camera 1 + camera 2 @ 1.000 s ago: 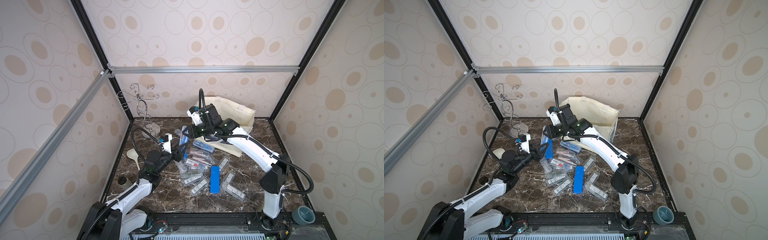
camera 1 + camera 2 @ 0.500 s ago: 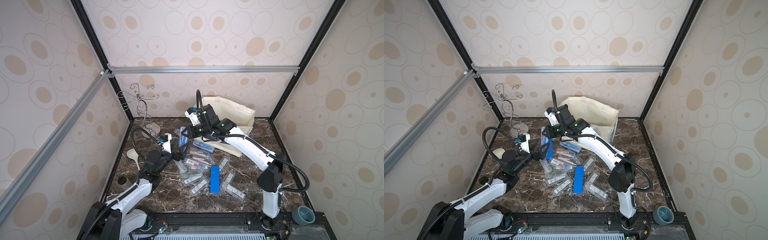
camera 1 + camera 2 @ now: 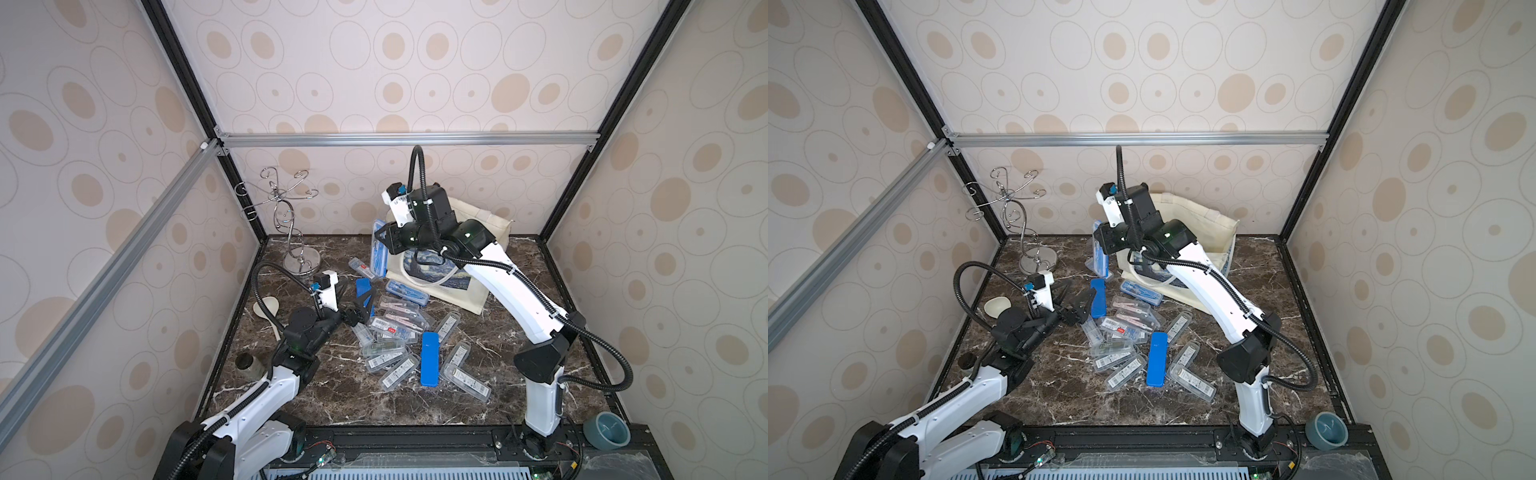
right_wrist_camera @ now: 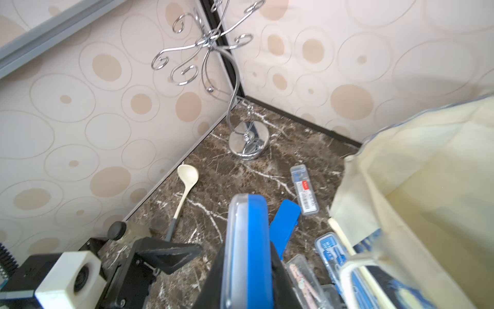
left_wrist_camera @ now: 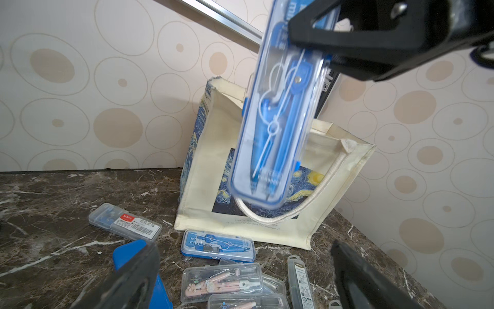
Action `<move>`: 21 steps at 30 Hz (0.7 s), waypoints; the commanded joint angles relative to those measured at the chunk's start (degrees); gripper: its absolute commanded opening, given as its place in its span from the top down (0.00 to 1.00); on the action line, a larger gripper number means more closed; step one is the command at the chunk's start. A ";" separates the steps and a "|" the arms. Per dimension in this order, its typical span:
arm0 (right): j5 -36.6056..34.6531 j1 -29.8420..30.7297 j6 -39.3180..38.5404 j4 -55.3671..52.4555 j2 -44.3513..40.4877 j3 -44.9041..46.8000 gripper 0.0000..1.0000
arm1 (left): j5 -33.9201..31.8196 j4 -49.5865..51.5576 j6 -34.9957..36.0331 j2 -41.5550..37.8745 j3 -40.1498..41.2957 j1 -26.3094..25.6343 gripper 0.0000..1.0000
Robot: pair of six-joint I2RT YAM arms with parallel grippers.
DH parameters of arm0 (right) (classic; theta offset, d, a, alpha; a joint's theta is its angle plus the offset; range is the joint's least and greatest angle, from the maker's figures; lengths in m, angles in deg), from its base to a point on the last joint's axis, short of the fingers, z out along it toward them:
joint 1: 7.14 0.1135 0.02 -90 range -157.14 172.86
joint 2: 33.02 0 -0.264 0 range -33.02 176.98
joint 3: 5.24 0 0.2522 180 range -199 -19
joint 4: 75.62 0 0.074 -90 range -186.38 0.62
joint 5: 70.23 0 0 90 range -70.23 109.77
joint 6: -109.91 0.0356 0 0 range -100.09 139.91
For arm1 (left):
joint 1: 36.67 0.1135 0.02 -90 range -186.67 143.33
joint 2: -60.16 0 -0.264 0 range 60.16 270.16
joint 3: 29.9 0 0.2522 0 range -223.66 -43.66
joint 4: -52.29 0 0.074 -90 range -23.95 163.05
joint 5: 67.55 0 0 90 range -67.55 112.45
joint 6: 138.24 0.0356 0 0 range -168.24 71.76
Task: Put the compass set into the canvas bag
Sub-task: Pick up the compass set at the center of the board, then place the compass set in the canvas bag.
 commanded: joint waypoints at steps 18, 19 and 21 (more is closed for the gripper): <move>-21.86 -19.78 -8.82 -0.16 -3.20 3.73 0.96 | -11.49 14.53 -2.59 2.74 -4.18 -0.12 0.00; -22.45 -19.80 -9.89 0.13 -3.15 5.56 0.96 | -11.80 14.79 -2.93 3.13 -4.30 -0.11 0.00; -22.22 -19.80 -11.48 0.23 -2.98 9.08 0.96 | -13.34 16.34 -3.92 3.93 -4.80 -0.10 0.00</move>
